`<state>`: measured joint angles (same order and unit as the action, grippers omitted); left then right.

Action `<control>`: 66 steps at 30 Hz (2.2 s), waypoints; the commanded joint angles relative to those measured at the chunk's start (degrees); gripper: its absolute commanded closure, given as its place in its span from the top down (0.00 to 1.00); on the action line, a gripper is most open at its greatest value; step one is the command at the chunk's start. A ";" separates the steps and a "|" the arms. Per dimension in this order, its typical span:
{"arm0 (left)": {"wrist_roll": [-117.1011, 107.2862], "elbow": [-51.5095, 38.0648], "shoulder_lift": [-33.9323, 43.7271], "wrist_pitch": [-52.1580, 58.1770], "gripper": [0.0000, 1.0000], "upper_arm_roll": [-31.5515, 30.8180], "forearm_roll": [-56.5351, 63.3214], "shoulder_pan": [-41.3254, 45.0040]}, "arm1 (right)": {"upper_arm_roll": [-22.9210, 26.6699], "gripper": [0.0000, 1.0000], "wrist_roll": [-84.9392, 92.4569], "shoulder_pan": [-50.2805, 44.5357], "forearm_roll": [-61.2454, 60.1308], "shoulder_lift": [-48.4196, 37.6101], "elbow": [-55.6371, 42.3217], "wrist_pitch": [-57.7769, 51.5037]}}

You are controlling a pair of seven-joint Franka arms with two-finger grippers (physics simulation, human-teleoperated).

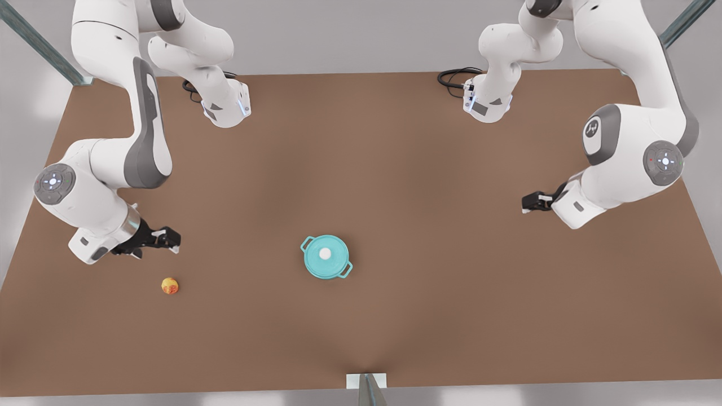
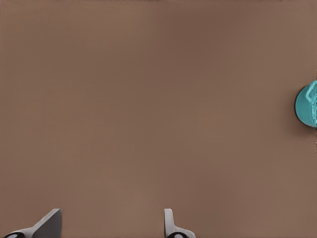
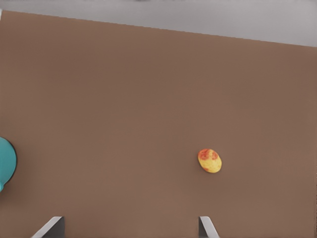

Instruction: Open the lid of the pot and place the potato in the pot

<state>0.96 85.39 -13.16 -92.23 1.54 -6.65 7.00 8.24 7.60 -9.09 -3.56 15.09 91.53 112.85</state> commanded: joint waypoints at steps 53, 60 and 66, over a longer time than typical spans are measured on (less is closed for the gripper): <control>-63.19 -34.94 -52.31 -43.91 1.00 -1.02 18.25 40.72 | -1.91 1.00 49.00 11.55 5.32 26.92 2.16 20.13; -65.47 -36.08 -53.19 -44.96 0.73 -1.10 18.25 40.72 | -2.26 1.00 48.92 11.20 5.50 30.18 0.32 20.22; -65.47 -36.08 -52.93 -44.52 0.39 -1.10 18.16 40.64 | -2.35 1.00 49.00 11.20 5.50 30.53 0.06 20.22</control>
<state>-62.52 49.33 -66.24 -136.69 0.45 11.67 47.69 5.95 53.11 2.11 2.00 45.66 91.62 133.15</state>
